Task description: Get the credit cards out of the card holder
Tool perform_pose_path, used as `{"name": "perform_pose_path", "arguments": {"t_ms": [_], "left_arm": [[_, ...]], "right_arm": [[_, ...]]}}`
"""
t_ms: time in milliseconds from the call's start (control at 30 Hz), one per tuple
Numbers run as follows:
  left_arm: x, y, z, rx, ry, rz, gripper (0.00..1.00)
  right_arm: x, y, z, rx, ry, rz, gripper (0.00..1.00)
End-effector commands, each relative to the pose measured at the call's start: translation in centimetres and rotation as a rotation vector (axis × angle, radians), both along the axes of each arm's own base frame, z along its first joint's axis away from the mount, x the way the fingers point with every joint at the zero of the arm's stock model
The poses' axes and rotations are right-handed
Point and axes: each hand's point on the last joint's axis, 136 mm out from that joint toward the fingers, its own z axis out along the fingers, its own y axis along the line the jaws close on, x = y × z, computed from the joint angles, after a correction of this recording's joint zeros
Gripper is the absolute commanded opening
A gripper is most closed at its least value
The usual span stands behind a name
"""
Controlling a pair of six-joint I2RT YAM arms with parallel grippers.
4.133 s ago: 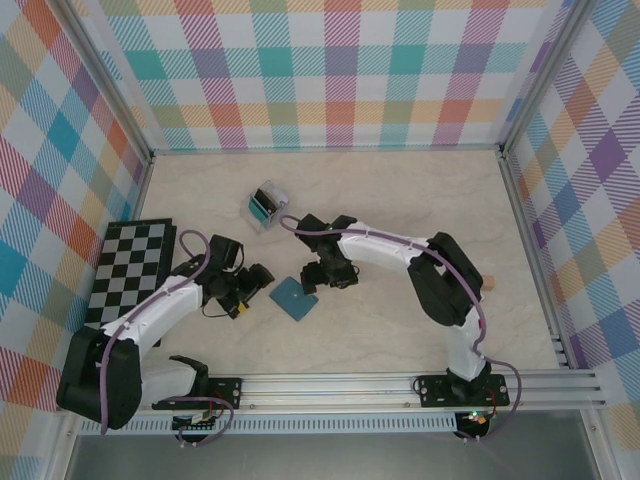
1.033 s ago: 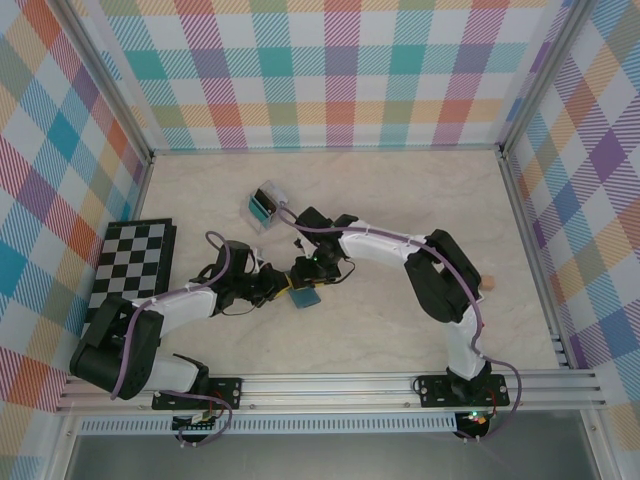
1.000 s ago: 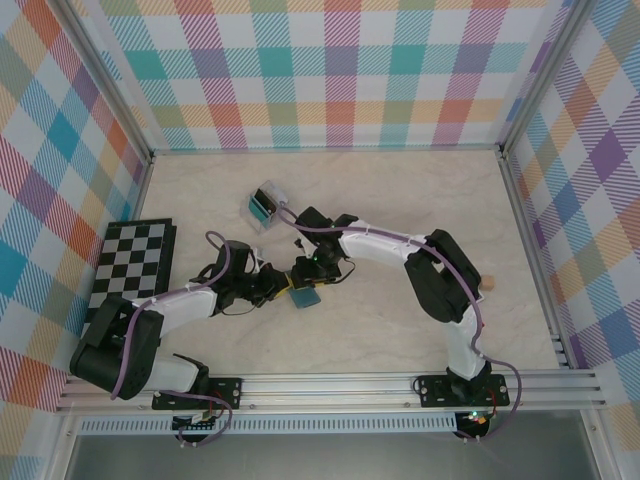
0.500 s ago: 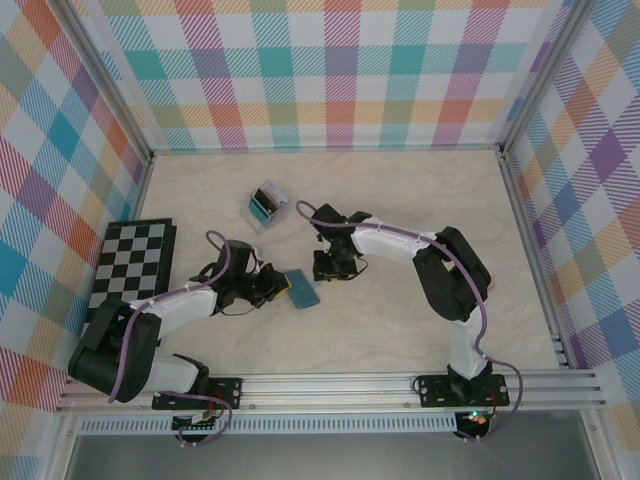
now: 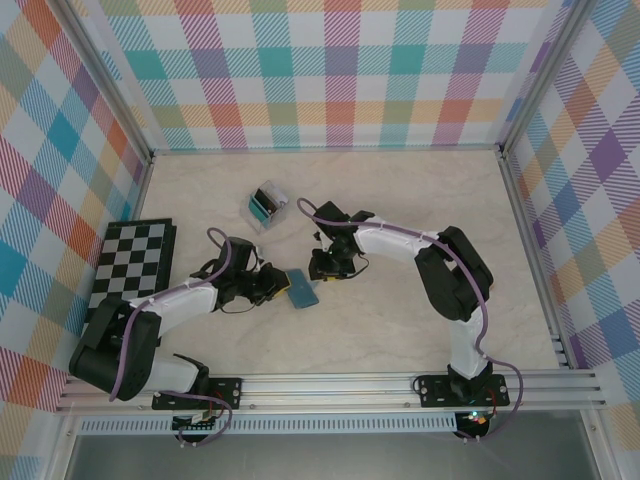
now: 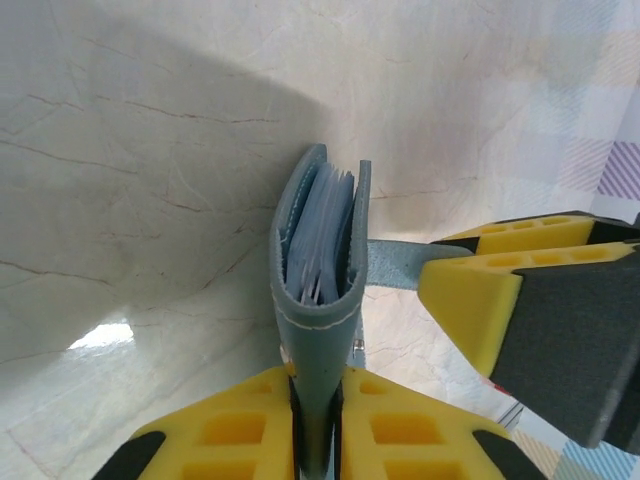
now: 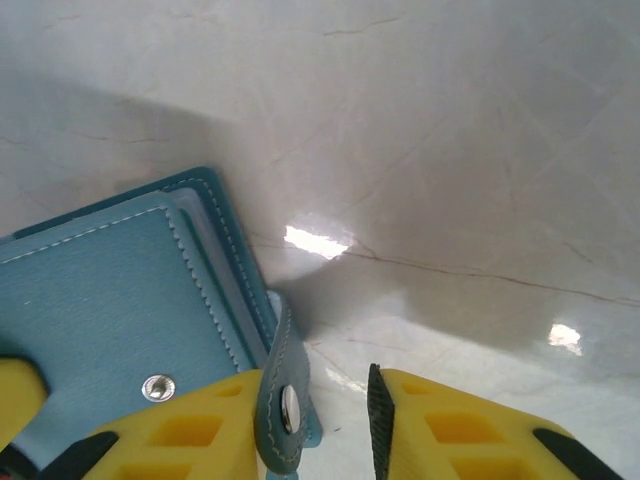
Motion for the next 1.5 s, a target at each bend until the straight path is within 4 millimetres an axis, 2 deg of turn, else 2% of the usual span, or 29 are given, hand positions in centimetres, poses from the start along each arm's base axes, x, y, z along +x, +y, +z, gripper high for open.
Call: {"name": "perform_pose_path", "arguments": {"t_ms": [0, 133, 233, 367, 500, 700, 867, 1000, 1067, 1233, 1333, 1467], "left_arm": [[-0.3, 0.2, -0.5, 0.037, 0.027, -0.017, 0.23], [-0.2, 0.5, -0.4, 0.070, 0.033, -0.017, 0.38], [0.0, 0.9, 0.0, 0.097, 0.026, -0.016, 0.49], [0.2, 1.9, 1.1, 0.164, 0.006, 0.000, 0.65], [-0.2, 3.3, 2.7, 0.222, -0.015, 0.034, 0.83], [-1.0, 5.3, 5.2, 0.274, -0.073, 0.102, 1.00], [-2.1, 5.9, 5.8, 0.271, -0.064, 0.121, 1.00], [-3.0, 5.2, 4.9, 0.223, -0.022, 0.101, 1.00], [-3.4, 4.9, 4.3, 0.206, -0.002, 0.095, 1.00], [-4.4, 4.3, 3.7, 0.160, 0.022, 0.061, 1.00], [-5.1, 4.1, 3.9, 0.137, 0.013, 0.043, 1.00], [-5.8, 3.6, 3.6, 0.095, 0.011, 0.015, 1.00]], "right_arm": [[0.0, 1.1, 0.7, 0.041, -0.003, 0.046, 0.28], [0.3, 1.2, 0.8, 0.043, -0.022, 0.052, 0.14], [0.7, 0.8, 1.4, 0.033, -0.058, 0.051, 0.07], [0.8, -0.5, 3.1, 0.003, -0.123, 0.055, 0.06], [0.0, -1.5, 5.5, 0.009, -0.157, 0.066, 0.06], [-2.1, -0.5, 9.0, 0.143, -0.123, 0.068, 0.06], [-3.1, 1.2, 10.4, 0.213, -0.088, 0.061, 0.06], [-4.0, 2.1, 9.9, 0.198, -0.069, 0.058, 0.06], [-4.2, 1.8, 9.2, 0.169, -0.052, 0.034, 0.06], [-4.2, -0.4, 8.1, 0.071, -0.071, -0.009, 0.06], [-4.3, -2.4, 7.8, -0.007, -0.101, -0.032, 0.06], [-4.4, -6.0, 6.3, -0.170, -0.123, -0.075, 0.06]]}}
